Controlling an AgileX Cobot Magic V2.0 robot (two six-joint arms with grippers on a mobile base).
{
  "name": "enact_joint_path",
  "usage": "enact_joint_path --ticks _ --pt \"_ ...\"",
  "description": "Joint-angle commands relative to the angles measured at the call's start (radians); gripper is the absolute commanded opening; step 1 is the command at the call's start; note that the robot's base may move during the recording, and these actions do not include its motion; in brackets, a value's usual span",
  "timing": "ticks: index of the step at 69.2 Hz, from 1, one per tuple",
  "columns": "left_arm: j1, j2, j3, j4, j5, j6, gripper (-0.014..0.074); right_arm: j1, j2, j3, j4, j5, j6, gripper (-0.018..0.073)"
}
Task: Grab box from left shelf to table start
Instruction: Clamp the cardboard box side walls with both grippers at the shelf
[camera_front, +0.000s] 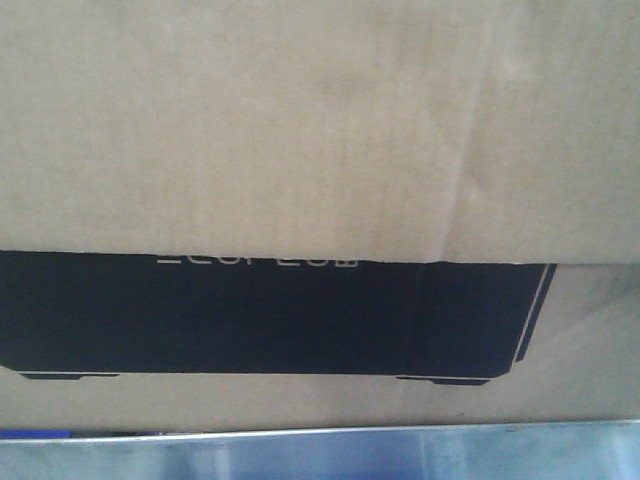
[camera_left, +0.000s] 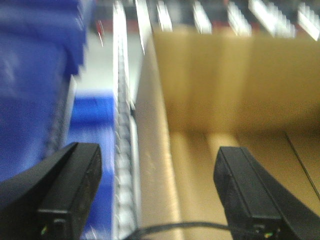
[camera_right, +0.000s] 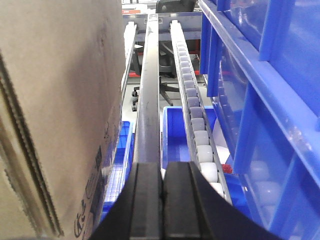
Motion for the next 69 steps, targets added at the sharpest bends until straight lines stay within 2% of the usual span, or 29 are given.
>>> enact_joint_path --ticks 1,9,16,37,51,64,69 --pt "-0.037 0.078 -0.064 -0.032 -0.045 0.003 0.0388 -0.003 -0.006 0.002 -0.001 -0.084 -0.001 0.0020" --pt "-0.092 0.178 -0.102 -0.027 -0.007 0.003 0.0388 -0.003 -0.006 0.002 -0.001 -0.084 -0.001 0.0020" --pt "-0.109 0.261 -0.135 -0.018 0.039 0.003 0.0388 -0.003 -0.006 0.002 -0.001 -0.084 -0.001 0.0020" --pt "-0.109 0.459 -0.259 0.028 0.092 -0.001 0.0388 -0.003 -0.006 0.002 -0.001 -0.084 -0.001 0.0020" --pt "-0.107 0.573 -0.366 0.074 0.207 -0.059 0.0388 -0.003 -0.006 0.002 -0.001 -0.084 -0.001 0.0020" --pt "-0.107 0.640 -0.427 0.095 0.291 -0.062 0.0387 -0.003 -0.006 0.002 0.002 -0.097 0.000 0.0020" --pt "-0.107 0.654 -0.440 0.105 0.317 -0.089 0.0382 -0.003 -0.006 0.002 0.019 -0.107 0.000 0.0020"
